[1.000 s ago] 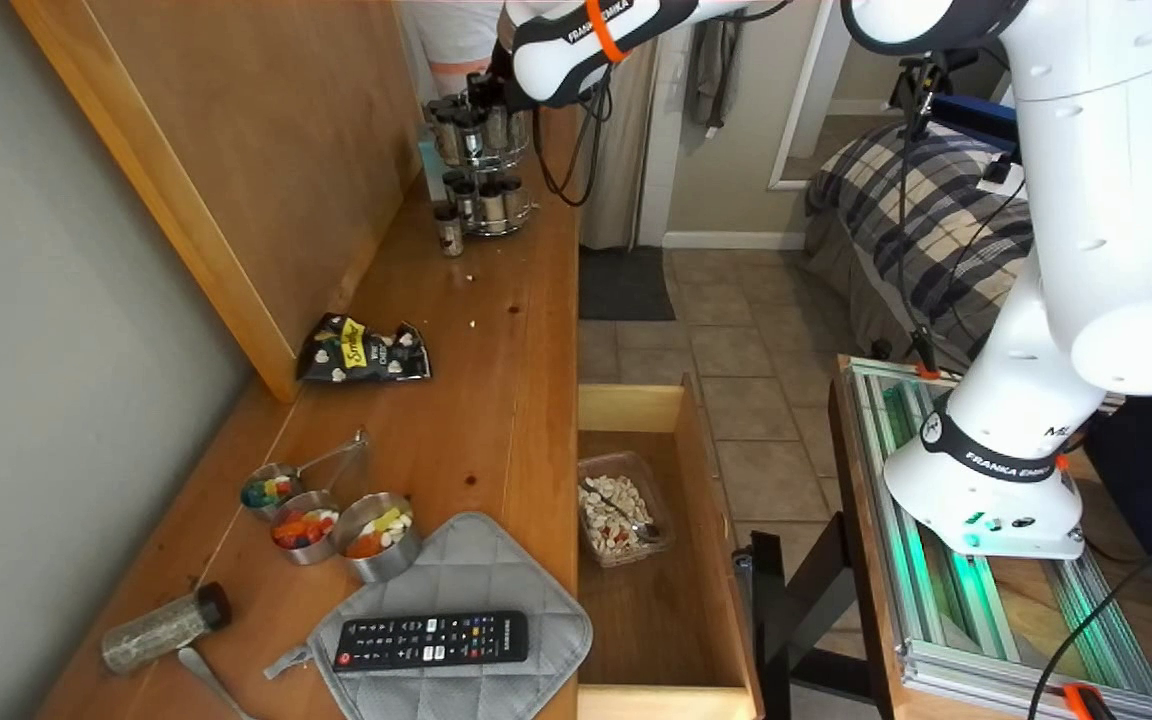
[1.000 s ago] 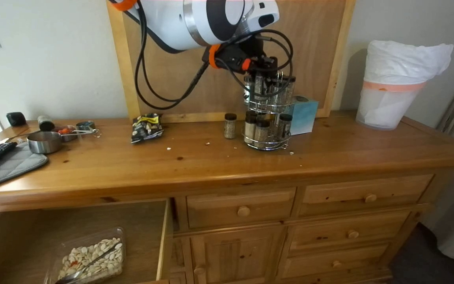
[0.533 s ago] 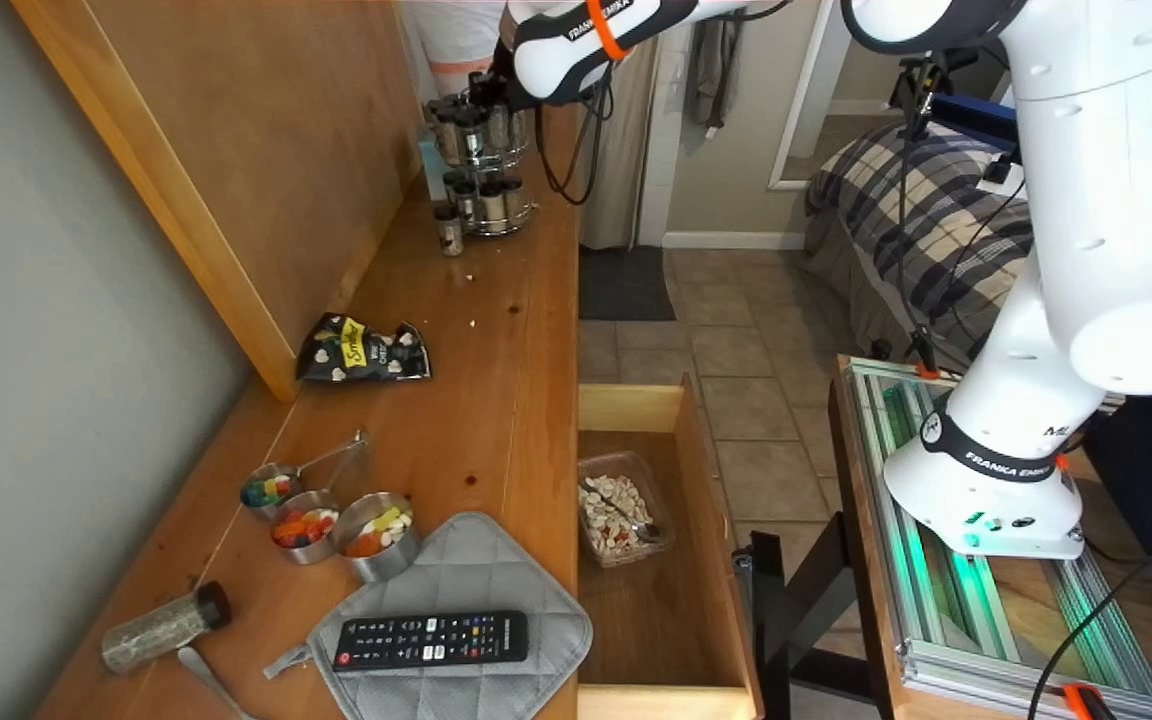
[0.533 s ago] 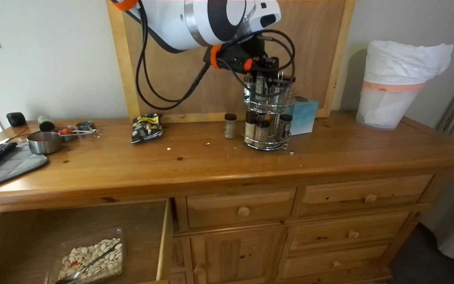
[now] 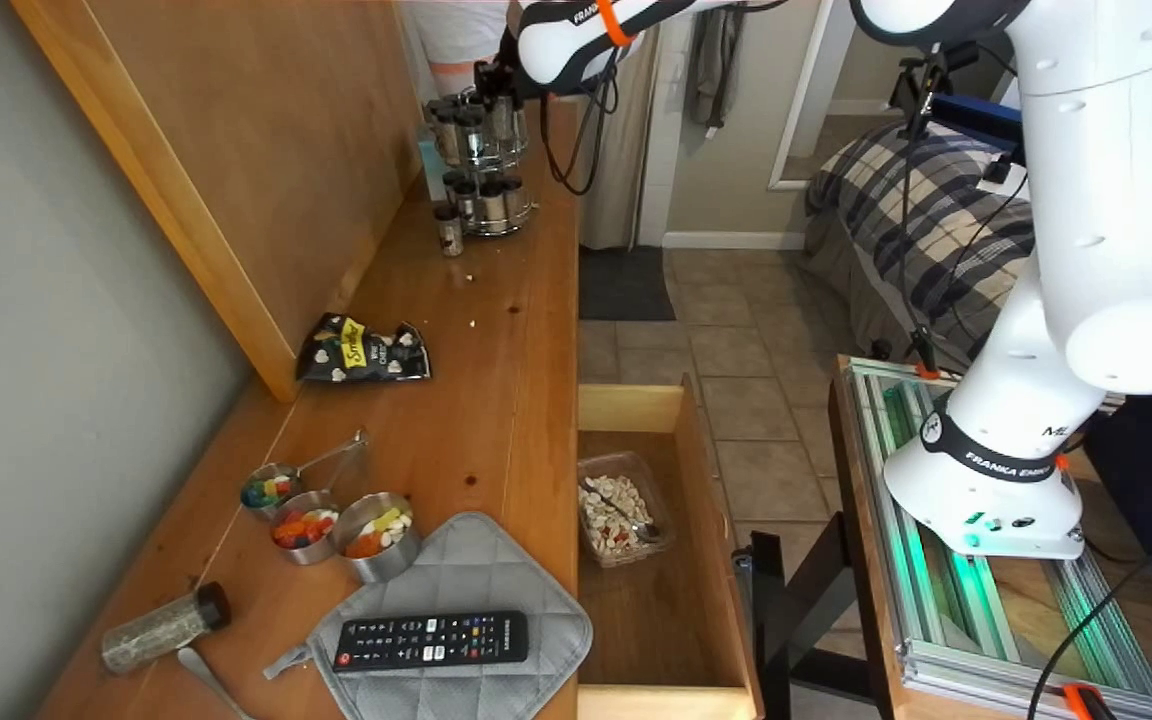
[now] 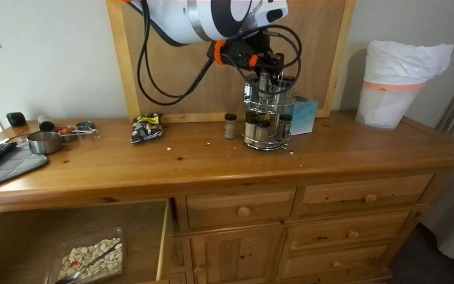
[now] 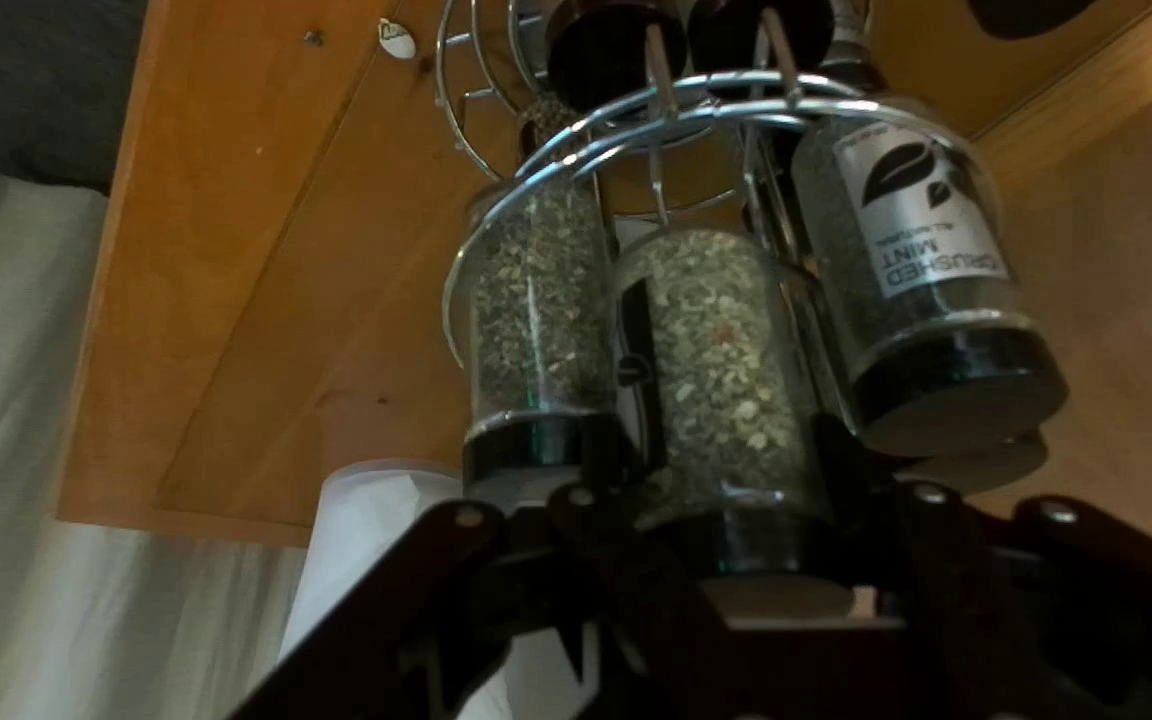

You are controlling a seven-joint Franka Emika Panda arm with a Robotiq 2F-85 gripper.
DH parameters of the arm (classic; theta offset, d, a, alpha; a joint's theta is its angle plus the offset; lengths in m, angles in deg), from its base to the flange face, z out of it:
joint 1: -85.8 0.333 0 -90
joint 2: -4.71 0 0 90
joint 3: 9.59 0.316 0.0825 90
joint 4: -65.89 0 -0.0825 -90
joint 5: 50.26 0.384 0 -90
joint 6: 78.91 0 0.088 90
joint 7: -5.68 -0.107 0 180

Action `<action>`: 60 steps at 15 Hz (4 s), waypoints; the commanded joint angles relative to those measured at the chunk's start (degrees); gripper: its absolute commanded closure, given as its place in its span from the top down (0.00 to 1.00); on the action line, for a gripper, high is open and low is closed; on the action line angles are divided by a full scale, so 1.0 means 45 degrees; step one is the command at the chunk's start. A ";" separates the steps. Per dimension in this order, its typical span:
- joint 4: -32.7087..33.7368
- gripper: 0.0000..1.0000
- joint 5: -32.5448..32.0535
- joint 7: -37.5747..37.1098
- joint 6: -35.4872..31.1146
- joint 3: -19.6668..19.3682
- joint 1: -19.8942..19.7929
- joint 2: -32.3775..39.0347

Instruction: Move the bottle to the metal holder

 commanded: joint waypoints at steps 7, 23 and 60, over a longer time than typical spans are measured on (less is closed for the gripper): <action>-0.1187 0.24 0.0388 0.0406 -0.0116 0.0252 0.0097 -0.0861; -0.2640 0.24 0.1163 0.0406 -0.2398 0.0385 0.0054 -0.0998; -0.3791 1.00 0.0340 0.0541 0.1858 -0.0080 0.0728 -0.2873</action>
